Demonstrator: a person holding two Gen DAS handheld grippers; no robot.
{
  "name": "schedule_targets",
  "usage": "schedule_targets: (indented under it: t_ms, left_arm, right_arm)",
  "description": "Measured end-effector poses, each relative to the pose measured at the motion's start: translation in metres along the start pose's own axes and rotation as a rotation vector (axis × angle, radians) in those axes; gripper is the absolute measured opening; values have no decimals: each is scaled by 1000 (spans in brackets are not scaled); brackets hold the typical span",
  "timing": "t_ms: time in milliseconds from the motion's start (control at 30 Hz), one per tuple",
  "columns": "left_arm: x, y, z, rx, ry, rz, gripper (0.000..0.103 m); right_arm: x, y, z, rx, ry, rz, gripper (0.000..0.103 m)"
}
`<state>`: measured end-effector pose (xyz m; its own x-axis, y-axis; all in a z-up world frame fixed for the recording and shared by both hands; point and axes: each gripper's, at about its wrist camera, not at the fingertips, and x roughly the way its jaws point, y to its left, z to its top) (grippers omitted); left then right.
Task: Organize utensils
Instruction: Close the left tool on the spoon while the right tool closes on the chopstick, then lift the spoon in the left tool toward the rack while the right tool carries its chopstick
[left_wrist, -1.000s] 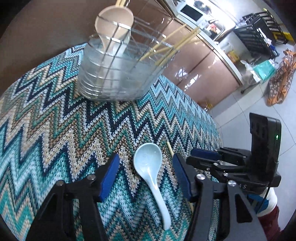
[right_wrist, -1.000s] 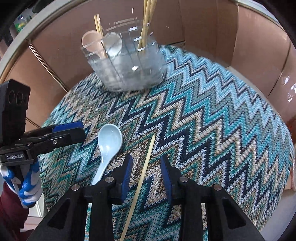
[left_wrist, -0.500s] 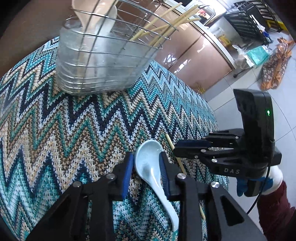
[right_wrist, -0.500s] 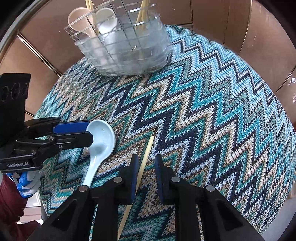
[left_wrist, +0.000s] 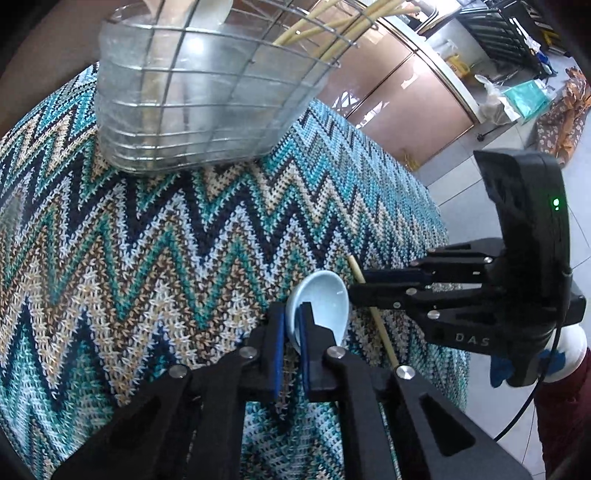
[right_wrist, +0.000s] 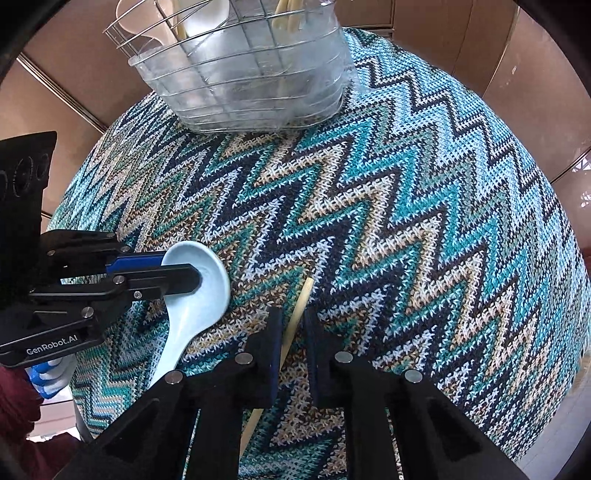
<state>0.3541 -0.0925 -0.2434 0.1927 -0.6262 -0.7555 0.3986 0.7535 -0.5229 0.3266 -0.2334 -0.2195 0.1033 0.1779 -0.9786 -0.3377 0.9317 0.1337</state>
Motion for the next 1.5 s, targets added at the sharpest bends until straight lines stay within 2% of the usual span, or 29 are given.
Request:
schedule_targets:
  t_ms: [167,333,800,933,1067,1233,1367,1500]
  left_arm:
    - [-6,-7,-5,2,-36,32,6]
    - [-34,-20,-15,20,-124,69,6]
    - [-136,-55,-55,19,-323,146,6]
    - [-172,-66,-62,13,-392,169,6]
    - [-207,-75,-48,11,-486,209,6]
    - [-245,-82,-7,2,-639,283,6]
    - [-258,-86,33,9,-748,353,6]
    - [-252,-88,68,20,-843,439,6]
  right_arm:
    - [-8,-7,-11,27,-33,28,6]
    - [-28,0,-27,22,-85,49,6]
    - [-132,34,-84,-26,-361,61,6]
    - [-162,52,-90,-41,-452,52,6]
    - [-196,63,-83,-56,-569,51,6]
    - [-237,69,-53,-71,-760,62,6]
    - [-256,63,-20,-81,-912,91,6]
    - [-262,52,9,-78,-1025,110,6]
